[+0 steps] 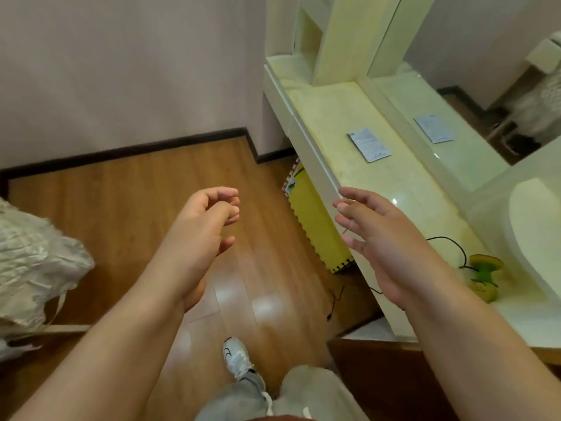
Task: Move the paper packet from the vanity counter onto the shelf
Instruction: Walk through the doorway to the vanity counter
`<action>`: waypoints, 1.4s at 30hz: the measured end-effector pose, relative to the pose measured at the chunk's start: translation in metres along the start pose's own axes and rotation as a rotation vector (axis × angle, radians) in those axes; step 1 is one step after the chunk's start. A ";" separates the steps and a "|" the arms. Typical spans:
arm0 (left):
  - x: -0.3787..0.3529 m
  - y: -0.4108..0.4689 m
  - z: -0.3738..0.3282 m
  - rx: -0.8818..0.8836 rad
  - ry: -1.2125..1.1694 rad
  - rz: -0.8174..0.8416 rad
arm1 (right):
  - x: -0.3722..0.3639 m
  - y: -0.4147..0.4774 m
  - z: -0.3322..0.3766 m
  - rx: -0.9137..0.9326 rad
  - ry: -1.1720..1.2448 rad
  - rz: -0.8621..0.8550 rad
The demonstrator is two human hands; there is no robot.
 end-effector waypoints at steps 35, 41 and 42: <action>-0.088 0.335 -0.144 -0.021 0.324 0.226 | -0.037 0.315 0.077 -0.179 0.233 -0.212; -0.130 0.381 -0.162 0.008 0.340 0.312 | -0.013 0.351 0.098 -0.191 0.302 -0.261; -0.138 0.389 -0.166 0.010 0.345 0.327 | -0.009 0.355 0.099 -0.192 0.314 -0.271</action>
Point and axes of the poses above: each hand's wrist, its own y-axis towards the middle knuckle, its own x-axis out of the back of the hand, z = x × y, the point moved 6 cm from there along y, towards the middle knuckle
